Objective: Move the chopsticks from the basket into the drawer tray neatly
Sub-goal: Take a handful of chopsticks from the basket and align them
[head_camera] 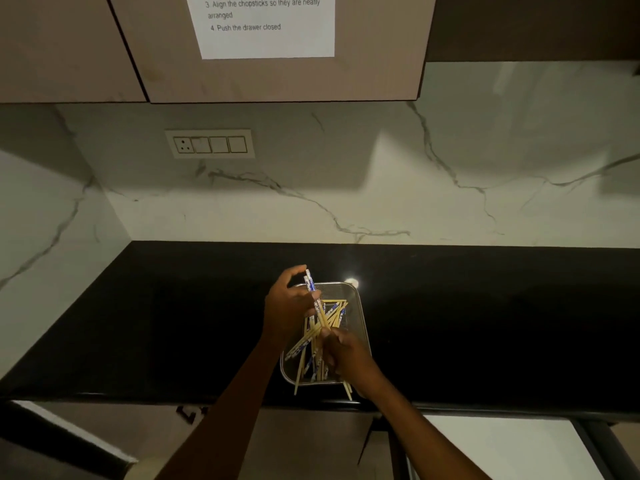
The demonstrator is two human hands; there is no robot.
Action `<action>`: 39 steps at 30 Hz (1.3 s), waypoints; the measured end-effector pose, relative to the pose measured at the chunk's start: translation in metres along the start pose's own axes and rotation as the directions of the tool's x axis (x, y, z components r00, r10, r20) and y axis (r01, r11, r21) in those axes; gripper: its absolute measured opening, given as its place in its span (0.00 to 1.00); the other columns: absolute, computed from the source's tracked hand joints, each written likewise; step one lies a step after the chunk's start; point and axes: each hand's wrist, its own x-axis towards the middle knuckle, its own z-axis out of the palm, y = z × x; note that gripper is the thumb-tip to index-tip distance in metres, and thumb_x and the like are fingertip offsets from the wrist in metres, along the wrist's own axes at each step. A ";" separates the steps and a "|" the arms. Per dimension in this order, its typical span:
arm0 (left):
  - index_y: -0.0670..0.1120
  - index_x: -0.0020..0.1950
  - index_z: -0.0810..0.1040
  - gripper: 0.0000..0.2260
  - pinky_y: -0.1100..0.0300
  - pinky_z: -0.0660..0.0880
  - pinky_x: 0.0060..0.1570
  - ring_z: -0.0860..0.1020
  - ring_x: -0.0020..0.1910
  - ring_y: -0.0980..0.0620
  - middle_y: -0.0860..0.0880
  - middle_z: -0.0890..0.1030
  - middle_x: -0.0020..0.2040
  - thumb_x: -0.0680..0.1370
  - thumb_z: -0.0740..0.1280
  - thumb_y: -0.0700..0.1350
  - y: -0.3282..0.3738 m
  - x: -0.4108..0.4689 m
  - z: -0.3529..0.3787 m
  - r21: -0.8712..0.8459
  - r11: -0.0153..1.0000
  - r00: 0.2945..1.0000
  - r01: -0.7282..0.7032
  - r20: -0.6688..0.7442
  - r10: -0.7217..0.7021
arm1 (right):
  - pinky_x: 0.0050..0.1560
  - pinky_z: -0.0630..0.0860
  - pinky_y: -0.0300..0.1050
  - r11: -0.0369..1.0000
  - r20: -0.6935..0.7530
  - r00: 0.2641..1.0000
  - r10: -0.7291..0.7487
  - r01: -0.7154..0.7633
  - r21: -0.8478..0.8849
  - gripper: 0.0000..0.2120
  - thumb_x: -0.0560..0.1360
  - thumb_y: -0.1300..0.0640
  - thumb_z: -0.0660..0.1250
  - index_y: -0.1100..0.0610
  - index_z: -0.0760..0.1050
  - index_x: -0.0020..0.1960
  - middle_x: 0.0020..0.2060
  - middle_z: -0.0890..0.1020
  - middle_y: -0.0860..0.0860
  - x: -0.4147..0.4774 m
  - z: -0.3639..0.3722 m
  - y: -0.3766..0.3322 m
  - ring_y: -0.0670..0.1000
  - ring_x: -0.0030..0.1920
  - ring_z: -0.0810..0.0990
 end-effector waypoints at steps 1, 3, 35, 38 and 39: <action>0.48 0.70 0.72 0.25 0.57 0.85 0.39 0.87 0.40 0.48 0.49 0.85 0.44 0.75 0.75 0.41 -0.002 0.001 0.001 -0.020 1.000 1.000 0.019 0.024 -0.018 | 0.23 0.64 0.36 0.999 0.009 1.000 0.013 -0.013 0.029 0.19 0.82 0.40 0.56 0.51 0.76 0.43 0.26 0.72 0.47 -0.003 -0.001 0.000 0.44 0.23 0.67; 0.47 0.70 0.73 0.24 0.52 0.85 0.40 0.86 0.40 0.43 0.45 0.86 0.43 0.75 0.75 0.41 -0.005 0.002 0.002 -0.044 0.999 0.998 0.031 0.056 -0.029 | 0.23 0.62 0.36 0.997 0.024 0.999 0.029 -0.031 0.069 0.18 0.82 0.42 0.57 0.52 0.76 0.44 0.26 0.71 0.48 -0.007 -0.004 -0.002 0.46 0.23 0.65; 0.54 0.70 0.69 0.32 0.54 0.83 0.40 0.87 0.44 0.39 0.38 0.86 0.48 0.72 0.75 0.33 -0.089 -0.046 -0.061 -0.428 0.809 0.910 0.403 0.093 -0.404 | 0.58 0.79 0.49 0.281 0.165 0.977 -0.136 0.198 -0.939 0.16 0.79 0.58 0.65 0.50 0.74 0.65 0.61 0.76 0.51 0.098 0.007 0.035 0.51 0.60 0.76; 0.54 0.70 0.69 0.31 0.55 0.83 0.39 0.87 0.44 0.39 0.39 0.87 0.47 0.73 0.75 0.34 -0.087 -0.044 -0.061 -0.412 0.817 0.911 0.403 0.097 -0.401 | 0.59 0.78 0.51 0.177 0.232 0.963 -0.139 0.255 -0.950 0.17 0.79 0.60 0.63 0.51 0.72 0.67 0.62 0.75 0.53 0.103 0.005 0.036 0.53 0.62 0.75; 0.54 0.71 0.69 0.31 0.56 0.83 0.39 0.87 0.44 0.40 0.40 0.87 0.47 0.73 0.75 0.34 -0.087 -0.043 -0.061 -0.404 0.823 0.913 0.400 0.096 -0.397 | 0.60 0.78 0.51 0.144 0.254 0.956 -0.146 0.274 -0.951 0.18 0.79 0.61 0.64 0.51 0.71 0.68 0.63 0.75 0.53 0.104 0.004 0.036 0.54 0.63 0.74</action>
